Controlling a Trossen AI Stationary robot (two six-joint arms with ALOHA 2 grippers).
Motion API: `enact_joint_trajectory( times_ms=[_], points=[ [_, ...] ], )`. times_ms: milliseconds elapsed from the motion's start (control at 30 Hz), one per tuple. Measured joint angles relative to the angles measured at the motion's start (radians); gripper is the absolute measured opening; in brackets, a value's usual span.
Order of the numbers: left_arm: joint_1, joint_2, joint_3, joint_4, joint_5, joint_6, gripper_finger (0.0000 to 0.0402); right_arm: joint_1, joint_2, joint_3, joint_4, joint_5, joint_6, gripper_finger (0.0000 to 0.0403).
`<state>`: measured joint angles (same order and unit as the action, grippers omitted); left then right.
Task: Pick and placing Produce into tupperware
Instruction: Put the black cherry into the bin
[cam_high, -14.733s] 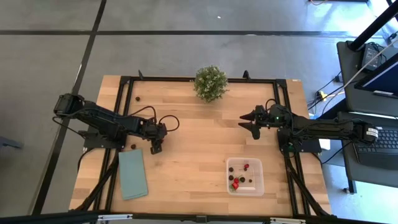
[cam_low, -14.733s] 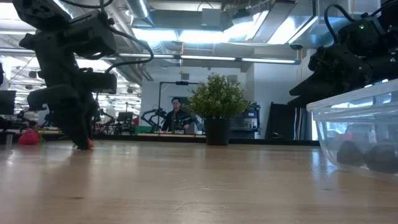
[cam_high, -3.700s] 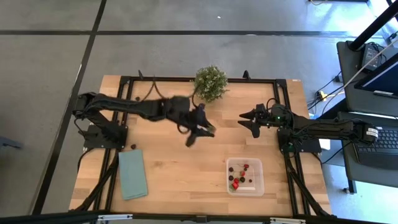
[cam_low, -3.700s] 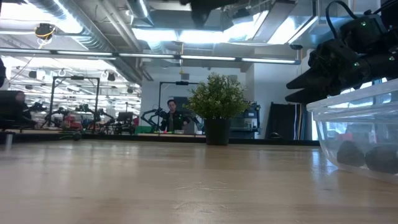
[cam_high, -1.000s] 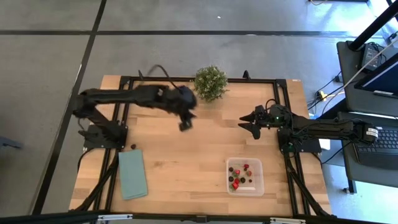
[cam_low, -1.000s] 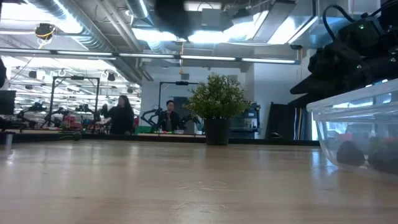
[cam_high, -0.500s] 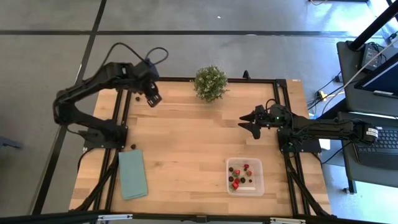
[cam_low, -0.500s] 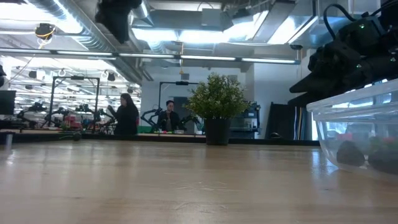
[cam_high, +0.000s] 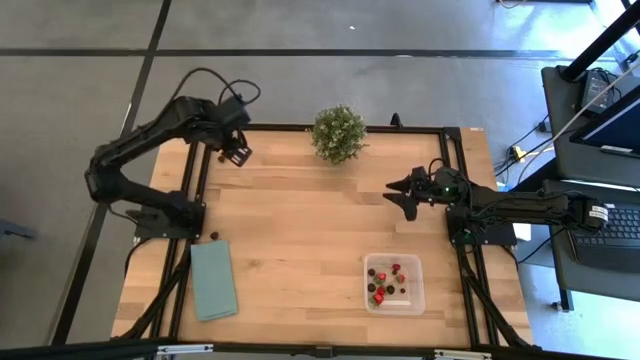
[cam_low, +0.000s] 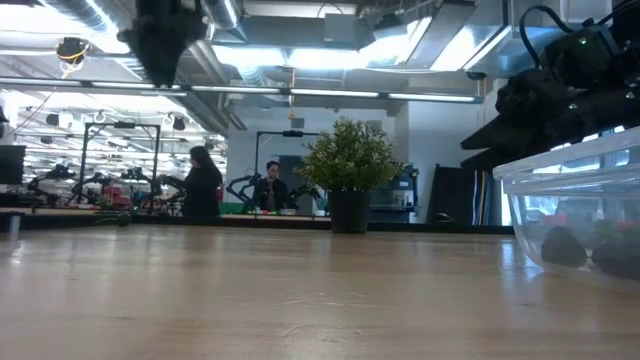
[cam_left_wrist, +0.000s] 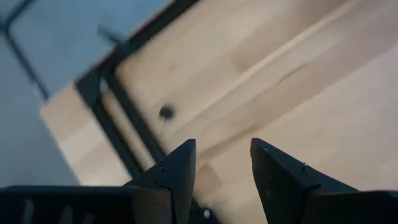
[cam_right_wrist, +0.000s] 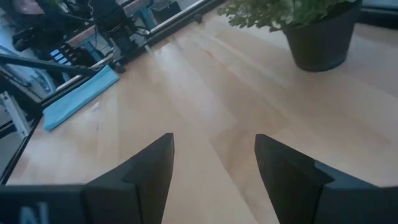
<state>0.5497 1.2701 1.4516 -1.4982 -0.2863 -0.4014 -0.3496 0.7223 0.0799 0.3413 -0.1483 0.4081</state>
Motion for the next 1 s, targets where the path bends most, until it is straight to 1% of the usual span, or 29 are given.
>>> enact_joint_trajectory(
  times_ms=[100, 300, 367, 533, 633, 867, 1000],
  points=[
    [0.057, 0.0, -0.103, 0.042, -0.009, -0.015, 0.0141, 0.0, 0.0, 0.0, 0.0, 0.025, -0.001, 0.0226],
    [0.114, 0.001, -0.332, 0.268, -0.01, 0.006, 0.0134, 0.0, 0.0, 0.0, 0.0, 0.027, -0.005, 0.0226],
    [0.123, 0.001, -0.388, 0.339, -0.01, 0.038, 0.0132, 0.0, 0.0, 0.0, 0.0, 0.027, -0.003, 0.0226],
    [0.132, 0.001, -0.477, 0.451, -0.008, 0.036, 0.0133, 0.0, 0.0, 0.0, 0.0, 0.027, 0.002, 0.0226],
    [0.136, 0.001, -0.503, 0.466, -0.011, 0.012, 0.0154, 0.0, 0.0, 0.0, 0.0, 0.027, 0.002, 0.0226],
    [0.136, 0.001, -0.513, 0.475, -0.016, 0.011, 0.0235, 0.0, 0.0, 0.0, 0.0, 0.027, 0.006, 0.0226],
    [0.129, 0.001, -0.513, 0.469, -0.014, 0.013, 0.026, 0.0, 0.0, 0.0, 0.0, 0.027, 0.008, 0.0226]
  ],
)
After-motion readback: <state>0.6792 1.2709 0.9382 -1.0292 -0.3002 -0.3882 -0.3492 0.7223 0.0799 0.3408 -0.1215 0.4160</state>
